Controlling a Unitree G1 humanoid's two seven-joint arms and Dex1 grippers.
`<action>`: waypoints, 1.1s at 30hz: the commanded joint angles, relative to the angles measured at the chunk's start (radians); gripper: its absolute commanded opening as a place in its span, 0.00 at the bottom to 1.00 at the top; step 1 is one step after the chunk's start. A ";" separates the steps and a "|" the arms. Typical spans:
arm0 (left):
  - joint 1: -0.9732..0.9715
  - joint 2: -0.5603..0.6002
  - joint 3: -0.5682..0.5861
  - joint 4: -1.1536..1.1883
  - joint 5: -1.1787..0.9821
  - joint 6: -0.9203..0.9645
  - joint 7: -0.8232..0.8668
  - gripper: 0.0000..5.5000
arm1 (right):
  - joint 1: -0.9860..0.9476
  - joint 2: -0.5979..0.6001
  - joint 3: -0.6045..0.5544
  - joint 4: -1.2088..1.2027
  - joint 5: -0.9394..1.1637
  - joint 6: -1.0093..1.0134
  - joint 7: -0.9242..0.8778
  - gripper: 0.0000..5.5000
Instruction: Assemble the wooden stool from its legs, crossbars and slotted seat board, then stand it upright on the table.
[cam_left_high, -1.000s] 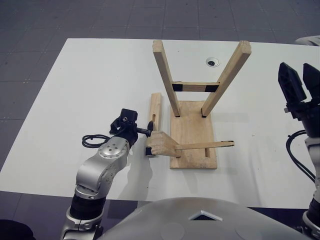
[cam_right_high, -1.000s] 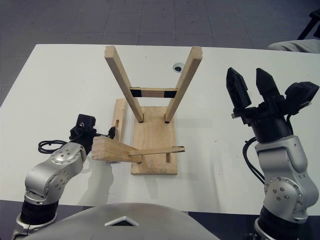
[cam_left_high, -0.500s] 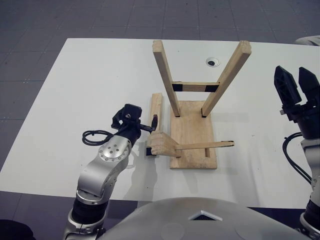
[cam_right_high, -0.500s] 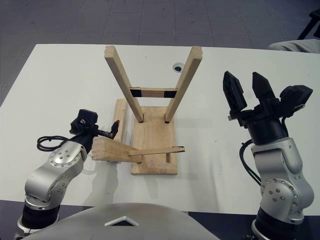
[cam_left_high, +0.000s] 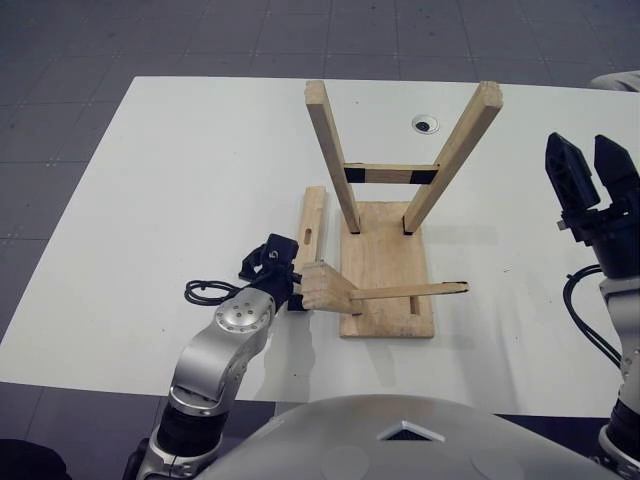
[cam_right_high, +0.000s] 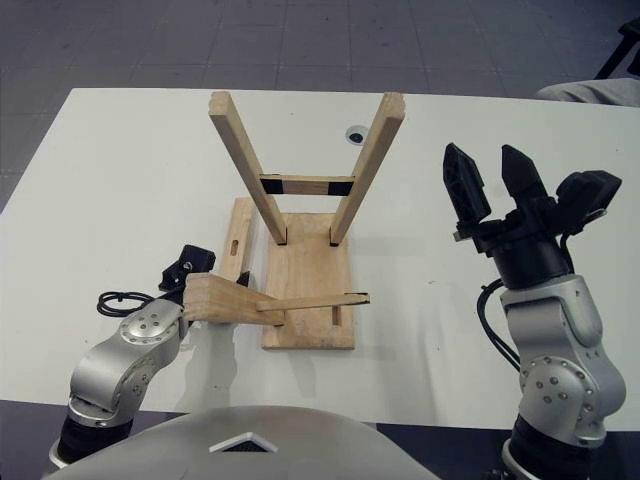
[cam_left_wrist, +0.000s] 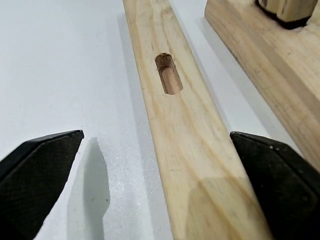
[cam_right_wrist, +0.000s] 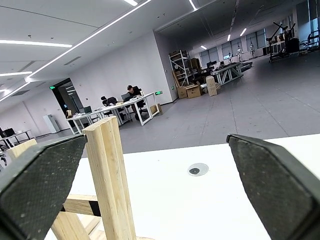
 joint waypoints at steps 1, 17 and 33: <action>0.016 -0.013 -0.001 0.033 0.011 0.074 -0.007 0.99 | -0.007 0.003 -0.005 -0.013 0.009 0.000 -0.008 0.94; -0.005 -0.056 0.078 0.115 0.029 0.199 0.002 0.68 | -0.013 -0.002 -0.007 -0.021 0.023 0.001 -0.026 0.94; -0.003 -0.092 0.126 0.147 0.031 0.220 0.004 0.37 | -0.014 -0.007 -0.021 -0.037 0.037 0.003 -0.044 0.94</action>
